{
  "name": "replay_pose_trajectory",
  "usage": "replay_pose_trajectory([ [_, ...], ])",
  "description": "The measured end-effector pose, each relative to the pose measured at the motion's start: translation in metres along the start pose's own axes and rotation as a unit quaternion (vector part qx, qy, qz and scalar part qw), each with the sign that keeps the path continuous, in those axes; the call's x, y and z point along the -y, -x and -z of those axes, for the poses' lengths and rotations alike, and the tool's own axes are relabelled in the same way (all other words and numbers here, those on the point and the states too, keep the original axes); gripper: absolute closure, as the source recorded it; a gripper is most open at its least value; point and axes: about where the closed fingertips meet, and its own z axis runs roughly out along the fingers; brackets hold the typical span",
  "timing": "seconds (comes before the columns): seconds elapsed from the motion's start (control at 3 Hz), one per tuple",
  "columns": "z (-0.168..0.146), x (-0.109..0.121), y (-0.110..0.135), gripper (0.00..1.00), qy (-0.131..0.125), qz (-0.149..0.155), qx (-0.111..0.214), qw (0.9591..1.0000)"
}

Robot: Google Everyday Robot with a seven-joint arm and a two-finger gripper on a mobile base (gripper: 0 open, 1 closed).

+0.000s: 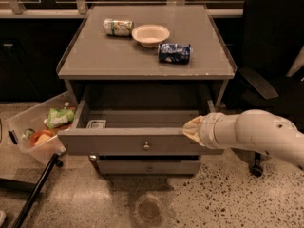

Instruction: Close top drawer

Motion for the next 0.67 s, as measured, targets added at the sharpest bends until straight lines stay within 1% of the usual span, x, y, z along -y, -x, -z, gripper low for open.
replay_pose_trajectory([
  [0.33,0.015,-0.021,-0.012,1.0,0.02,-0.013,-0.005,0.9997],
  [0.67,0.001,-0.034,-0.025,1.0,0.052,-0.018,-0.015,0.9984],
])
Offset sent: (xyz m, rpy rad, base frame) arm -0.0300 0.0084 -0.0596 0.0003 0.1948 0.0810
